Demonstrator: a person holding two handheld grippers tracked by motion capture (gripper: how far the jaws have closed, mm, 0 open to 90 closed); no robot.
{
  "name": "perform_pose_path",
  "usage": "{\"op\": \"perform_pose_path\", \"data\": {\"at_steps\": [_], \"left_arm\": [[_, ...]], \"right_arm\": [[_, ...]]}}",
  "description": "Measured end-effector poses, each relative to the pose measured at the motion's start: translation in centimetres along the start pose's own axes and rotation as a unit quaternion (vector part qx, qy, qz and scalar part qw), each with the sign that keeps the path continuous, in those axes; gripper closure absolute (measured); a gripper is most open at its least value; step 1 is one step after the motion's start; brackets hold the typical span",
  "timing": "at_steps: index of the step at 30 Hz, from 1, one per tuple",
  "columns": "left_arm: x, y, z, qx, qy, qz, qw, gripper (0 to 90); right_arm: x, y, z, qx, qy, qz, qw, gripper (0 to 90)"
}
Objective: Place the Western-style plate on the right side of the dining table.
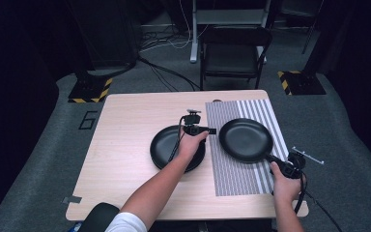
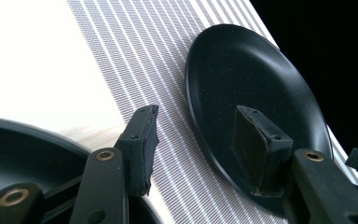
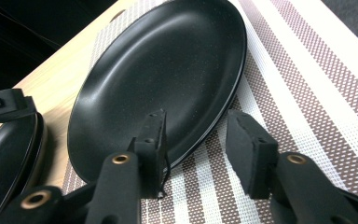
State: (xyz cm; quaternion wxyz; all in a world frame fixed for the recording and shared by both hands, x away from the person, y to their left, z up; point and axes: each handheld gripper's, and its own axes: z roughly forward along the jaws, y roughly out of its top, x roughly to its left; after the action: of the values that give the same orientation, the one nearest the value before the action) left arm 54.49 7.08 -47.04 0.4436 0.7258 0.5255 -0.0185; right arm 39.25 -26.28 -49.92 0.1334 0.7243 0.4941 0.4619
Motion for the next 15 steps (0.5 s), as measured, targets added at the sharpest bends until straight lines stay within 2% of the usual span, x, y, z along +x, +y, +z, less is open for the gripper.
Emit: {"op": "perform_pose_path", "data": {"at_steps": [3,5,9,15], "left_arm": [[0.4,-0.1,-0.5,-0.004,0.002,0.001,1.0000,44.5],[0.7,-0.1,-0.9,-0.013,0.010,0.006,0.9998,41.2],[1.4,-0.3,-2.0,-0.015,0.018,0.021,0.9995,38.0],[2.6,-0.4,-3.7,-0.019,0.024,0.025,0.9992,34.8]], "right_arm": [[0.1,0.0,0.0,0.002,0.001,-0.009,1.0000,54.0],[0.3,-0.2,0.0,0.008,0.011,-0.022,0.9997,49.6],[0.4,-0.4,-0.1,-0.002,0.004,-0.053,0.9986,40.4],[0.5,-0.5,-0.1,0.015,0.007,-0.060,0.9981,37.4]]}}
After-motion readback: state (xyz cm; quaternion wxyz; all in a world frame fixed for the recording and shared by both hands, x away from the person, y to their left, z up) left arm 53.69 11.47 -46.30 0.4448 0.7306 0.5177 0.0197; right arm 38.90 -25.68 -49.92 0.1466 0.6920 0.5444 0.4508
